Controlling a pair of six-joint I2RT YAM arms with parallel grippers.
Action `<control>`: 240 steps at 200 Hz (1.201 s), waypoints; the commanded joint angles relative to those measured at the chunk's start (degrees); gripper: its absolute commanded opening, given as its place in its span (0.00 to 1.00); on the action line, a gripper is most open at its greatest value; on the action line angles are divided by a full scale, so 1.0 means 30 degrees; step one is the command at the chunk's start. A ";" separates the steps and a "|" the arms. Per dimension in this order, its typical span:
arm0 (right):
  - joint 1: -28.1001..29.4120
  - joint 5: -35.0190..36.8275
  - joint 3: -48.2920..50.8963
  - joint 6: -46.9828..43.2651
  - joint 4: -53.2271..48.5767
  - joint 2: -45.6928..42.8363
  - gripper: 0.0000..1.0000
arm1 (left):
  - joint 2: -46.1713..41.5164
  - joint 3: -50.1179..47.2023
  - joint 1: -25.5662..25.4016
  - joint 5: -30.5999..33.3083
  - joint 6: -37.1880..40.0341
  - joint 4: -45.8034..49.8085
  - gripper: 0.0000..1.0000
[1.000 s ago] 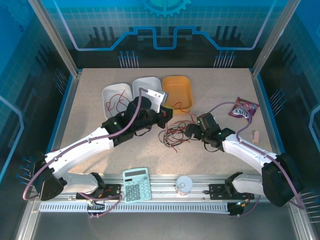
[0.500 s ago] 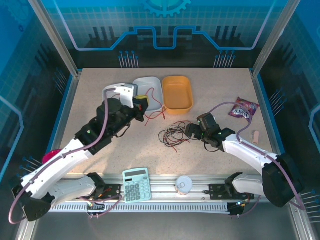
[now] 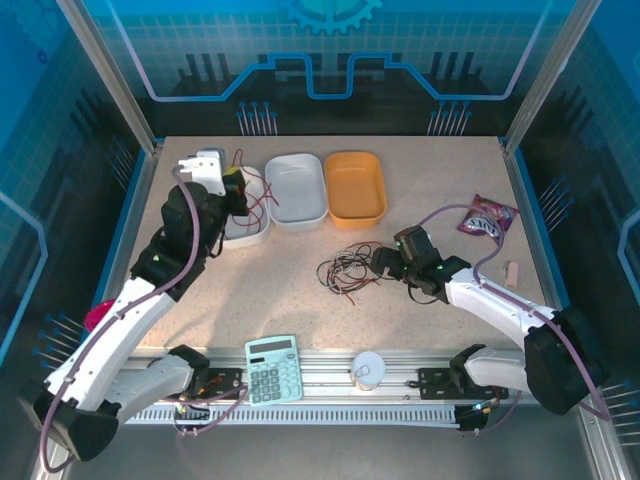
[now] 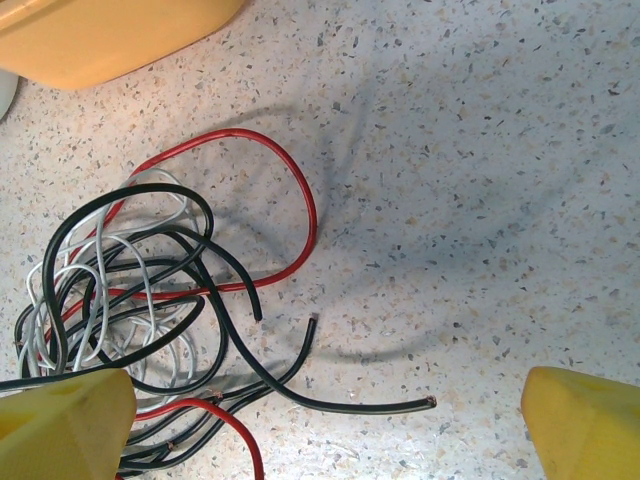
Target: Untangle the cables
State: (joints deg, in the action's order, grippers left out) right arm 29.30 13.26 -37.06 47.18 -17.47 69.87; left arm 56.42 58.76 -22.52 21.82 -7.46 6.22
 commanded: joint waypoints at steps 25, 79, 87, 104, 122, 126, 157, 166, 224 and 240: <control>0.0136 0.0126 -0.0855 0.0127 -0.0459 -0.0092 1.00 | 0.2685 0.1594 0.2545 -0.1068 0.1079 -0.1176 0.00; 0.0187 0.0313 -0.1491 -0.0113 -0.1089 -0.0130 1.00 | 0.5653 0.2996 0.4406 -0.1329 0.2948 -0.2158 0.00; 0.0192 0.0328 -0.1499 -0.0111 -0.1087 -0.0091 1.00 | 0.5975 0.3053 0.4641 -0.1368 0.3151 -0.2386 0.00; 0.0186 0.0329 -0.1585 -0.0117 -0.1112 -0.0031 1.00 | 0.6699 0.3189 0.5135 -0.1539 0.3363 -0.2665 0.00; 0.0193 0.0273 -0.1688 -0.0118 -0.1091 0.0156 1.00 | 0.7514 0.3412 0.5585 -0.1748 0.3367 -0.2746 0.00; 0.0180 0.0269 -0.1728 -0.0111 -0.1084 0.0199 1.00 | 0.7668 0.3478 0.5670 -0.1877 0.3367 -0.2719 0.00; 0.0223 0.0107 -0.2015 -0.0180 -0.1120 0.0602 1.00 | 0.8862 0.3782 0.6196 -0.2178 0.3425 -0.2944 0.00; 0.0224 0.0082 -0.2047 -0.0161 -0.1146 0.0675 1.00 | 0.9219 0.3838 0.6346 -0.2177 0.3426 -0.3007 0.00; 0.0312 0.0081 -0.1907 -0.0066 -0.1045 0.0713 1.00 | 1.0637 0.3486 0.6508 -0.1005 0.2958 -0.2897 0.00; 0.0333 0.0035 -0.1834 -0.0075 -0.1144 0.0649 1.00 | 1.1018 0.3498 0.6510 -0.0047 0.2979 -0.2750 0.00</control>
State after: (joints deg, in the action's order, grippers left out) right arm 29.61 13.21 -41.87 46.94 -19.97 71.66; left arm 88.09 68.49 -3.38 17.52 1.63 -0.58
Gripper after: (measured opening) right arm 0.996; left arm 0.052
